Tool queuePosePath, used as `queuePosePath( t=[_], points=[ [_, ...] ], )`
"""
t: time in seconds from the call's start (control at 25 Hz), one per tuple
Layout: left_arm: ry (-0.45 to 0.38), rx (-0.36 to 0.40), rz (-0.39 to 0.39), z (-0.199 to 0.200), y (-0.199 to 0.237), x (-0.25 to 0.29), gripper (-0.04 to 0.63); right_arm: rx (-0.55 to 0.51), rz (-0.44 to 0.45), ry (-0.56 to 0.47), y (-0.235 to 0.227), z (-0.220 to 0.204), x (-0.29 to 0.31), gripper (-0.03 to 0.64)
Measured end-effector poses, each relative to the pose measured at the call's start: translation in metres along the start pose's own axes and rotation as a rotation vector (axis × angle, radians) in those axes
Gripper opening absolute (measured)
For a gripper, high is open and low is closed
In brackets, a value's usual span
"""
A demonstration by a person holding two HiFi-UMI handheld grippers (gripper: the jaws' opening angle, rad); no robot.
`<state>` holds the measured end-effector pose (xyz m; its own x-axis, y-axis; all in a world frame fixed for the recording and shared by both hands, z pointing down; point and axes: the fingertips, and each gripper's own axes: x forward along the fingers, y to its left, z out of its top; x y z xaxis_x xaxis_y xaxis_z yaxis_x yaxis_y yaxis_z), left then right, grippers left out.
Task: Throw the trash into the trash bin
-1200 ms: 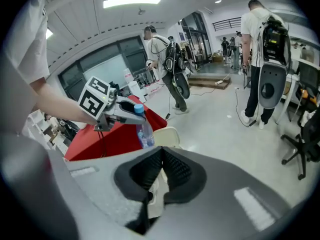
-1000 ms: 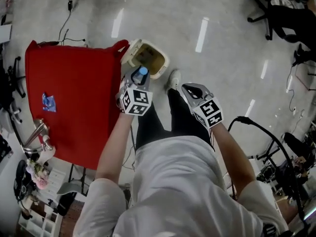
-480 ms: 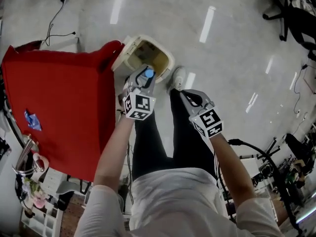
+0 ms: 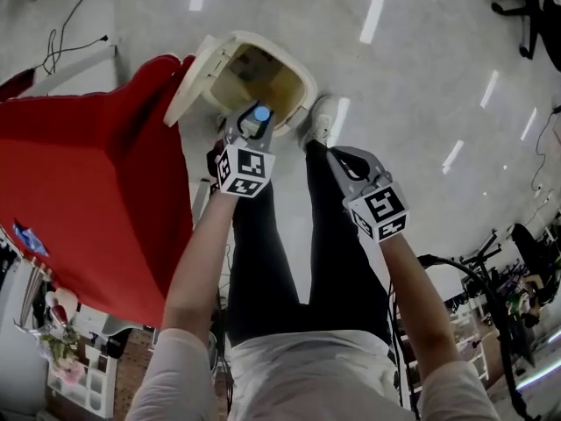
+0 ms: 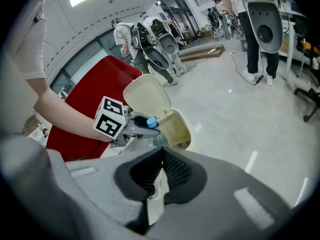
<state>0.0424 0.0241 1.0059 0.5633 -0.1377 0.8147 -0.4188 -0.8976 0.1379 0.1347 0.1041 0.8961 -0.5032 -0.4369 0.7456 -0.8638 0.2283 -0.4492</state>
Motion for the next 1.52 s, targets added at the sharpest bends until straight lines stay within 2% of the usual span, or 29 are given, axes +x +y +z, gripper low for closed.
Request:
queuePosePath(
  t=[0.24,0.32,0.6,0.88,1.08,1.16,1.32,1.52],
  points=[
    [0.051,-0.081,-0.022,-0.030,-0.008,0.008,0.165,0.012,-0.003,-0.004,0.000,-0.004,0.007,0.000],
    [0.056,-0.095,-0.023,-0.034,-0.010,0.005,0.192,0.012,-0.005,-0.008,0.002,-0.003,0.006,0.000],
    [0.060,-0.123,-0.010,-0.031,-0.020,-0.018,0.191,-0.016,-0.006,-0.025,0.012,0.008,-0.005,0.000],
    [0.009,-0.132,0.031,0.010,-0.032,-0.083,0.159,-0.074,-0.006,-0.041,0.036,0.036,-0.040,0.000],
    [-0.008,-0.181,0.031,0.048,-0.046,-0.140,0.158,-0.122,-0.010,-0.033,0.058,0.057,-0.075,0.000],
    [-0.021,-0.195,0.035,0.064,-0.052,-0.163,0.138,-0.132,-0.010,-0.039,0.068,0.067,-0.092,0.000],
    [-0.061,-0.175,0.042,0.100,-0.062,-0.207,0.073,-0.143,-0.010,-0.065,0.089,0.089,-0.125,0.000],
    [-0.086,-0.147,0.052,0.132,-0.072,-0.259,0.065,-0.133,0.005,-0.122,0.116,0.120,-0.165,0.000]
  ],
)
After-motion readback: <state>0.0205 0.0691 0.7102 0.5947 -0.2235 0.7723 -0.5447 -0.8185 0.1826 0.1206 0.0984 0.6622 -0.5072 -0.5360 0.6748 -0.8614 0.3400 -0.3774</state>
